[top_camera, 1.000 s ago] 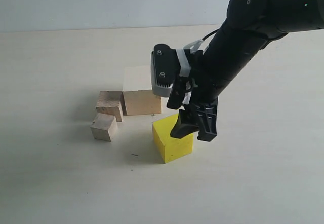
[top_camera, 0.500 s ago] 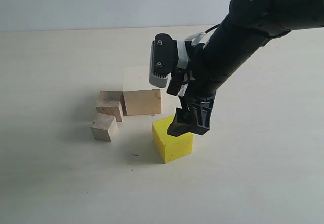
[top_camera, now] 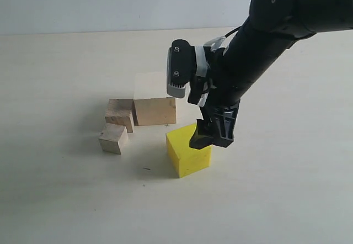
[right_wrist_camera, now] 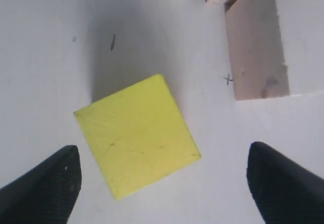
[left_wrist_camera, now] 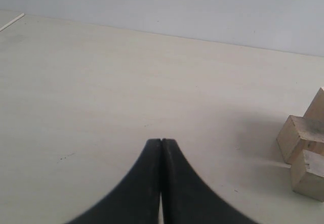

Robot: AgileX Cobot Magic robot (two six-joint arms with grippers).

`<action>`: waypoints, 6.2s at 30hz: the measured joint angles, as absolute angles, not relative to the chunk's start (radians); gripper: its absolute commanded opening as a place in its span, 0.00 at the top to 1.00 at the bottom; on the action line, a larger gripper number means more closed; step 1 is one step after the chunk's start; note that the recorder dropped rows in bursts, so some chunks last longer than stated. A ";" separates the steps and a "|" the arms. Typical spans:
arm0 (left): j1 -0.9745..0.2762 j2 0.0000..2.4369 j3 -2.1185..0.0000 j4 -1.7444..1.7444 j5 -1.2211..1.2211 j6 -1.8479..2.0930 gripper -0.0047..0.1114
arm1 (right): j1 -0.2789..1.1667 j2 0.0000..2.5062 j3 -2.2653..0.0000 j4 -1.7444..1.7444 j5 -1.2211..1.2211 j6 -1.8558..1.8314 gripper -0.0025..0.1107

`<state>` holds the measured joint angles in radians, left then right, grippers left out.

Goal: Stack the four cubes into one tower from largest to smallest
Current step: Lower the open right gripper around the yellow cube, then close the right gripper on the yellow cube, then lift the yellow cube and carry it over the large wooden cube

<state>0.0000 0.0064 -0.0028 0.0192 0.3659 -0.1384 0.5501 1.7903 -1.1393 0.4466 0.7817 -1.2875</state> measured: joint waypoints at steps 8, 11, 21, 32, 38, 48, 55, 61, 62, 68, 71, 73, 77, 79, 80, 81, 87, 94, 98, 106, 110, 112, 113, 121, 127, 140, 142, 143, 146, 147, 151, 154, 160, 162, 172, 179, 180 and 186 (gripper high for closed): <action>0.000 0.006 -0.003 0.019 0.366 -0.138 0.96 | 0.550 1.871 -1.352 0.441 1.024 -1.322 0.23; 0.000 0.006 -0.003 0.019 0.366 -0.138 0.96 | 0.550 1.914 -1.433 0.422 1.131 -1.322 0.23; 0.000 0.006 -0.003 0.019 0.366 -0.138 0.96 | 0.550 1.979 -1.458 0.350 1.208 -1.350 0.23; 0.000 0.006 -0.003 0.019 0.366 -0.138 0.96 | 0.550 2.000 -1.458 0.376 1.202 -1.375 0.23; 0.000 0.006 -0.003 0.019 0.366 -0.138 0.96 | 0.550 2.031 -1.458 0.376 1.191 -1.376 0.23; 0.000 0.006 -0.003 0.019 0.366 -0.138 0.96 | 0.550 2.094 -1.458 0.376 1.161 -1.379 0.23; 0.000 0.006 -0.003 0.019 0.366 -0.138 0.96 | 0.550 2.147 -1.458 0.376 1.154 -1.379 0.23; 0.000 0.006 -0.003 0.019 0.366 -0.138 0.96 | 0.550 2.164 -1.458 0.397 1.152 -1.379 0.23; 0.000 0.006 -0.003 0.019 0.366 -0.138 0.96 | 0.550 2.164 -1.458 0.405 1.152 -1.379 0.23; 0.000 0.006 -0.003 0.019 0.366 -0.138 0.96 | 0.550 2.164 -1.458 0.437 1.152 -1.379 0.23; 0.000 0.006 -0.003 0.019 0.366 -0.138 0.96 | 0.550 2.164 -1.458 0.437 1.152 -1.379 0.23; 0.000 0.006 -0.003 0.019 0.366 -0.138 0.96 | 0.550 2.164 -1.458 0.442 1.152 -1.379 0.23; 0.000 0.006 -0.003 0.019 0.366 -0.138 0.96 | 0.550 2.164 -1.458 0.462 1.152 -1.379 0.23; 0.000 0.006 -0.003 0.019 0.366 -0.138 0.96 | 0.550 2.164 -1.458 0.467 1.152 -1.379 0.23; 0.000 0.006 -0.003 0.019 0.366 -0.138 0.96 | 0.550 2.164 -1.458 0.467 1.152 -1.379 0.23; 0.000 0.006 -0.003 0.019 0.366 -0.138 0.96 | 0.550 2.164 -1.458 0.470 1.152 -1.379 0.23; 0.000 0.006 -0.003 0.019 0.366 -0.138 0.96 | 0.550 2.164 -1.458 0.470 1.152 -1.379 0.23; 0.000 0.006 -0.003 0.019 0.366 -0.138 0.96 | 0.550 2.164 -1.458 0.470 1.152 -1.379 0.24; 0.000 0.006 -0.003 0.019 0.366 -0.138 0.96 | 0.550 2.164 -1.458 0.470 1.152 -1.379 0.24; 0.000 0.006 -0.003 0.019 0.366 -0.138 0.96 | 0.550 2.164 -1.458 0.470 1.152 -1.379 0.24; 0.000 0.006 -0.003 0.019 0.366 -0.138 0.96 | 0.550 2.164 -1.458 0.470 1.152 -1.379 0.27; 0.000 0.006 -0.003 0.019 0.366 -0.138 0.96 | 0.550 2.164 -1.458 0.470 1.152 -1.379 0.35; 0.000 0.006 -0.003 0.019 0.366 -0.138 0.96 | 0.550 2.164 -1.458 0.467 1.152 -1.379 0.40; 0.000 0.006 -0.003 0.019 0.366 -0.138 0.96 | 0.550 2.164 -1.463 0.447 1.180 -1.379 0.93; 0.000 0.006 -0.003 0.019 0.366 -0.138 0.96 | 0.550 2.164 -1.463 0.426 1.216 -1.306 0.98; 0.000 0.006 -0.003 0.019 0.366 -0.138 0.96 | 0.550 2.007 -1.467 0.292 1.209 -1.162 0.98; 0.000 0.006 -0.003 0.019 0.366 -0.138 0.96 | 0.550 1.972 -1.467 0.284 1.174 -1.157 0.98; 0.000 0.006 -0.003 0.019 0.366 -0.138 0.96 | 0.550 1.954 -1.467 0.280 1.128 -1.147 0.98; 0.000 0.006 -0.003 0.019 0.366 -0.138 0.96 | 0.550 1.943 -1.474 0.271 1.016 -1.124 0.98; 0.000 0.006 -0.003 0.019 0.366 -0.138 0.96 | 0.550 1.943 -1.492 0.266 1.002 -1.118 0.98; 0.000 0.006 -0.003 0.019 0.366 -0.138 0.96 | 0.550 1.943 -1.609 0.235 1.002 -1.076 0.98; 0.000 0.006 -0.003 0.019 0.366 -0.138 0.96 | 0.550 1.943 -1.669 0.229 1.002 -1.046 0.98; 0.000 0.006 -0.003 0.019 0.366 -0.138 0.96 | 0.550 1.943 -1.694 0.229 1.000 -1.024 0.98; 0.000 0.006 -0.003 0.019 0.366 -0.138 0.96 | 0.550 1.943 -1.694 0.229 1.000 -1.024 0.98; 0.000 0.006 -0.003 0.019 0.366 -0.138 0.96 | 0.550 1.943 -1.694 0.229 1.002 -0.950 0.97; 0.000 0.006 -0.003 0.019 0.366 -0.138 0.96 | 0.550 1.943 -1.703 0.211 1.014 -0.949 0.97; 0.000 0.006 -0.003 0.019 0.366 -0.138 0.96 | 0.550 1.947 -1.716 0.209 1.018 -0.949 0.97; 0.000 0.006 -0.003 0.019 0.366 -0.138 0.96 | 0.549 2.034 -1.955 0.226 1.152 -0.946 0.97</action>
<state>0.0000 0.0064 -0.0028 0.0192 0.3659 -0.1384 0.5485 2.0344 -1.9548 0.2263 1.1522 -0.9463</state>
